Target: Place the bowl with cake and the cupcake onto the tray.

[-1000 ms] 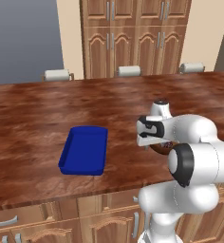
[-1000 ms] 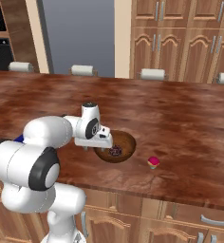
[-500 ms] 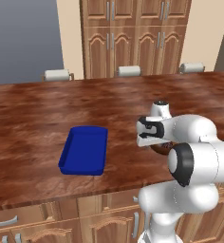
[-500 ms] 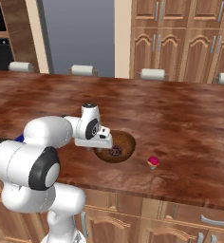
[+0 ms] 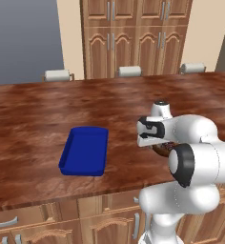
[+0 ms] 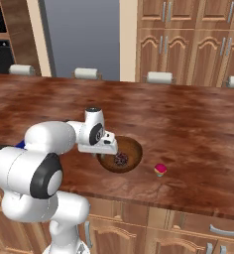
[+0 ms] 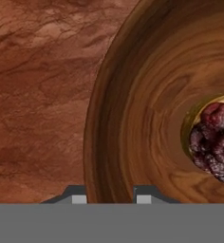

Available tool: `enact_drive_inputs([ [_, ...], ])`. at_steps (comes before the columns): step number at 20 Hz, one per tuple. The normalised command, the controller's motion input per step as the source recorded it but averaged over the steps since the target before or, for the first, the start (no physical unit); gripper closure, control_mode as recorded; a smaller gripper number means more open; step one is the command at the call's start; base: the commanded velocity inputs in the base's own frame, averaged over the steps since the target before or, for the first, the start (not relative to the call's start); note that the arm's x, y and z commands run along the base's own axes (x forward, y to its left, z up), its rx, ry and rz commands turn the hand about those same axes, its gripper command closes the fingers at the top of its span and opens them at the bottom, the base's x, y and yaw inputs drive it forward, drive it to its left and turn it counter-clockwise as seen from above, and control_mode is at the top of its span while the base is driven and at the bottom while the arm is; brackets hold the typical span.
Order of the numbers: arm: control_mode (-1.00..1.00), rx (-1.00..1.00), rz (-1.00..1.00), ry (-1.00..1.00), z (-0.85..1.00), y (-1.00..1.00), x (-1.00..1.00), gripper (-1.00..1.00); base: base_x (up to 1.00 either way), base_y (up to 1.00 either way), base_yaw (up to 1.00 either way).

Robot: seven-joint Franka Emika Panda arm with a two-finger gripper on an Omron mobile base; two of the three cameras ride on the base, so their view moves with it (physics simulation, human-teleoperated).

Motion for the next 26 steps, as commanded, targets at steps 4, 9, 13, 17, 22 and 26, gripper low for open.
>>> enact_drive_inputs([
  [4, -1.0, 0.0, 0.01, 0.0, 0.01, 0.0, -0.01, 1.0, 0.0, 0.0, 0.0],
  [9, -1.0, -0.02, 0.04, -0.01, 0.04, 0.0, -0.11, 1.0, 0.0, 0.0, 0.0],
  [13, -1.0, -0.02, 0.09, -0.02, 0.07, 0.0, -0.07, 1.0, 0.0, 0.0, 0.0],
  [17, -1.0, -0.02, 0.07, 0.0, 0.14, 0.0, 0.0, 1.0, 0.0, 0.0, 0.0],
  [22, -1.0, -0.06, 0.12, 0.0, 0.08, 0.0, 0.0, 1.0, 0.0, 0.0, 0.0],
  [26, -1.0, -0.11, 0.19, 0.0, 0.05, 0.0, 0.01, 1.0, 0.0, 0.0, 0.0],
])
